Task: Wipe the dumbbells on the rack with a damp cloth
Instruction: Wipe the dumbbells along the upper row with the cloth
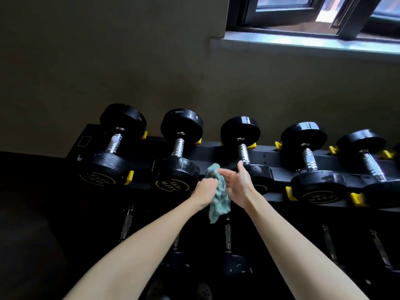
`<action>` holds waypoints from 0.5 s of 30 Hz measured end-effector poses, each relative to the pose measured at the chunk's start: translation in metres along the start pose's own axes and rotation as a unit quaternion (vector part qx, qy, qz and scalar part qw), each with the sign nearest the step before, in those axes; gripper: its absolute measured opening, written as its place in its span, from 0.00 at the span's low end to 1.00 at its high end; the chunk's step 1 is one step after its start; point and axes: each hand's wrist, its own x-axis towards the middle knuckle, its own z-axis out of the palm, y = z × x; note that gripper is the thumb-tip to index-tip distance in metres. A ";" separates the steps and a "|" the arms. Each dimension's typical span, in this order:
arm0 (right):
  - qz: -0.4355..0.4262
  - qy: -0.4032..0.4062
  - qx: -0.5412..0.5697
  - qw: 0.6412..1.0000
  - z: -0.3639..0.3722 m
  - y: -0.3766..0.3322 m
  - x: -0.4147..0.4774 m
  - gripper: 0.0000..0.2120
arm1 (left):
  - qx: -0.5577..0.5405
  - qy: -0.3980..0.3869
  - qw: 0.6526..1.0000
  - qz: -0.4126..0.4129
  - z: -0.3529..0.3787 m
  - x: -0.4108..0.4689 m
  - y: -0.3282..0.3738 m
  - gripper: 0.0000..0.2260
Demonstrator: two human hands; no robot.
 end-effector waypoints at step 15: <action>-0.175 0.034 -0.383 0.906 0.003 -0.044 0.002 0.10 | -0.109 -0.021 0.992 0.067 -0.094 0.028 0.043 0.24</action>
